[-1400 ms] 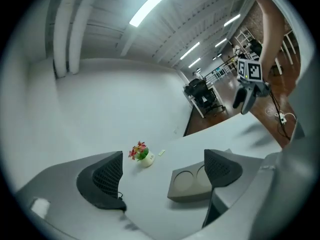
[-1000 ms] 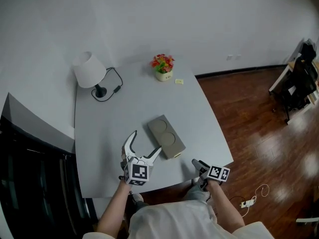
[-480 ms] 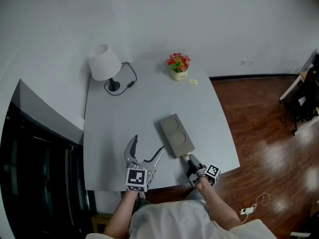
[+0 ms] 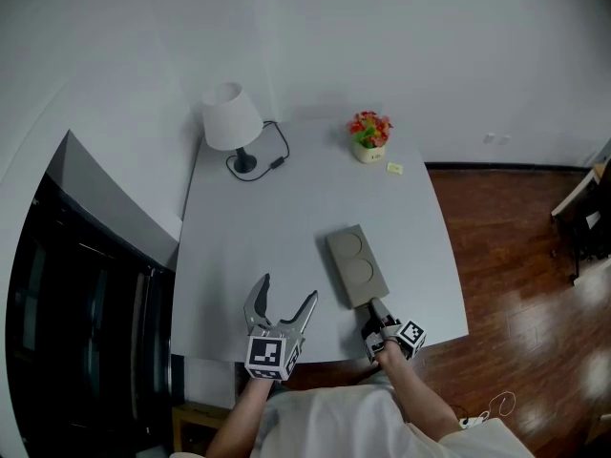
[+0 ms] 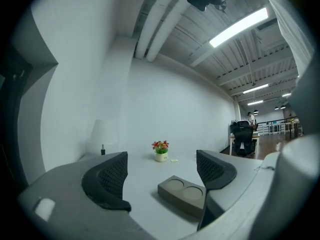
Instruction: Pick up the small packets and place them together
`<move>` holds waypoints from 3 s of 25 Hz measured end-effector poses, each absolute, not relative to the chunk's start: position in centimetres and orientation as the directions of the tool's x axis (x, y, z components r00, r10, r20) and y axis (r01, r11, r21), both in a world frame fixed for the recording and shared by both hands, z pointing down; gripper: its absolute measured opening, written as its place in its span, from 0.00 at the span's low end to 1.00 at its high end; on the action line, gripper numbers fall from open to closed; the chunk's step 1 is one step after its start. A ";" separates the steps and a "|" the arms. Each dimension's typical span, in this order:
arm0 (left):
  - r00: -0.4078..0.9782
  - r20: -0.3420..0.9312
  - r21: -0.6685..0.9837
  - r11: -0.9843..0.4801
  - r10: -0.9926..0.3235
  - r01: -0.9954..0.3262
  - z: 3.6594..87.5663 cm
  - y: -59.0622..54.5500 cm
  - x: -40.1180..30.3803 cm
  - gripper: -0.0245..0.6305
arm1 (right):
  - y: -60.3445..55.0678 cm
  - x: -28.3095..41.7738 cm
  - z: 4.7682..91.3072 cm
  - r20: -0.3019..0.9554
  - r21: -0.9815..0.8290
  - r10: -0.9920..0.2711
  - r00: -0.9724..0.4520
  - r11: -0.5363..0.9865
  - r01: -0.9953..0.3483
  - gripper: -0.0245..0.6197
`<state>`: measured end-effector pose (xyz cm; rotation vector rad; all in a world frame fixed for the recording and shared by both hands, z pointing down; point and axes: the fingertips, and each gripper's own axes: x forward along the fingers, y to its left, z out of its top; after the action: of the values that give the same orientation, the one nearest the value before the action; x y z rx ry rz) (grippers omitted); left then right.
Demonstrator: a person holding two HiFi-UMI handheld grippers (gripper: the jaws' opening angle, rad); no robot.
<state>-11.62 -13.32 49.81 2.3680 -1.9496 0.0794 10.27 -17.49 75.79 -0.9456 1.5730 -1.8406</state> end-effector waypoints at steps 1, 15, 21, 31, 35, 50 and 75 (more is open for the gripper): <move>0.188 0.087 0.026 -0.187 -0.978 -0.982 49.8 -13.2 -11.8 0.67 | -17.5 10.3 75.8 0.164 -0.984 -0.775 -0.610 -0.168 -0.052 0.29; 0.203 0.124 0.031 -0.200 -0.971 -0.979 51.4 -12.7 -11.4 0.67 | -16.1 11.1 75.7 0.142 -0.990 -0.783 -0.605 -0.127 -0.069 0.25; 0.231 0.133 0.037 -0.229 -0.964 -0.973 52.0 -12.9 -10.9 0.67 | -12.5 13.1 75.9 0.158 -0.987 -0.761 -0.630 -0.125 -0.097 0.25; 0.350 0.142 0.046 -0.347 -0.926 -0.937 52.7 -14.5 -7.2 0.67 | -5.5 17.3 75.4 0.198 -0.980 -0.744 -0.638 -0.167 -0.109 0.25; 0.377 0.142 0.055 -0.373 -0.915 -0.926 53.1 -15.1 -6.4 0.67 | -2.9 18.9 75.6 0.230 -0.972 -0.725 -0.649 -0.203 -0.118 0.25; 0.409 0.139 0.072 -0.402 -0.902 -0.913 53.2 -15.8 -5.3 0.67 | -0.3 21.9 79.4 0.441 -0.897 -0.575 -0.689 -0.246 -0.368 0.57; 0.474 0.081 0.000 -0.475 -0.877 -0.880 50.6 -14.9 -5.0 0.67 | -19.4 13.5 50.0 0.069 0.006 -0.832 -0.550 0.552 -0.834 0.73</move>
<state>-4.98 -14.91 50.63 2.6606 -1.5870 0.1081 13.53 -19.39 49.99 -1.5180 2.8230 -0.0439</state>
